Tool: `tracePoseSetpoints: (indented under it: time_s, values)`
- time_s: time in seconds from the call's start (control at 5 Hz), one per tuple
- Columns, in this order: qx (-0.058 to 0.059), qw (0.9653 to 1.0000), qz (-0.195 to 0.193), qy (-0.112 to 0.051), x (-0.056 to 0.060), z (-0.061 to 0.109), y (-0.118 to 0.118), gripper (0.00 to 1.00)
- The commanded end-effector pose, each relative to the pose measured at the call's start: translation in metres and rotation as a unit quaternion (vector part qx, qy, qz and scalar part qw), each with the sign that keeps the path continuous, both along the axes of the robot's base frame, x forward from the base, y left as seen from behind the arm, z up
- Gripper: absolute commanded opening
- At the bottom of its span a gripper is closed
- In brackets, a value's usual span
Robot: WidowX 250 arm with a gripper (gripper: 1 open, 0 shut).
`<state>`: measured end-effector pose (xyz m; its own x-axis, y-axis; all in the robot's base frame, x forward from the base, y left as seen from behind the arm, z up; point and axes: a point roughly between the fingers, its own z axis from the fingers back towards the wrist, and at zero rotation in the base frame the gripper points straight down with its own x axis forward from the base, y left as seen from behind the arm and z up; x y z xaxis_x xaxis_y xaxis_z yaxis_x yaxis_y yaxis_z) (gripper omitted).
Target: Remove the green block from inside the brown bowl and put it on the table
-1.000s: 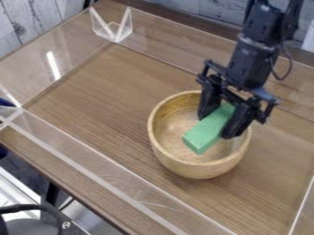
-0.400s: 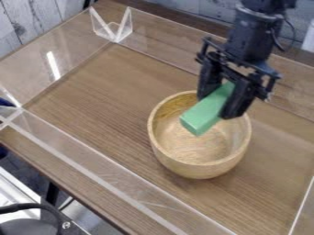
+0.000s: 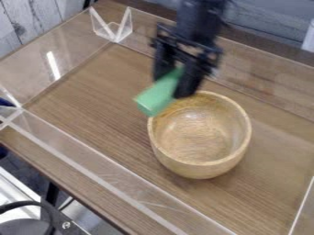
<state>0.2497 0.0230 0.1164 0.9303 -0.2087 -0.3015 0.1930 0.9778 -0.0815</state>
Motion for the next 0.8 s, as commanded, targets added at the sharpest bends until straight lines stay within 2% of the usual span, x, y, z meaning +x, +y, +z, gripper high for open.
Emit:
tracePoseSetpoints:
  time_s: [0.0, 0.2, 0.4, 0.6]
  values:
    - [0.003, 0.9995, 0.003, -0.031, -0.011, 0.014, 0.037, 0.00]
    - [-0.025, 0.9987, 0.011, -0.044, -0.029, -0.001, 0.057, 0.00]
    - [-0.045, 0.9974, 0.012, -0.054, -0.046, -0.018, 0.066, 1.00]
    - [-0.044, 0.9965, 0.020, -0.068, -0.054, -0.027, 0.073, 1.00]
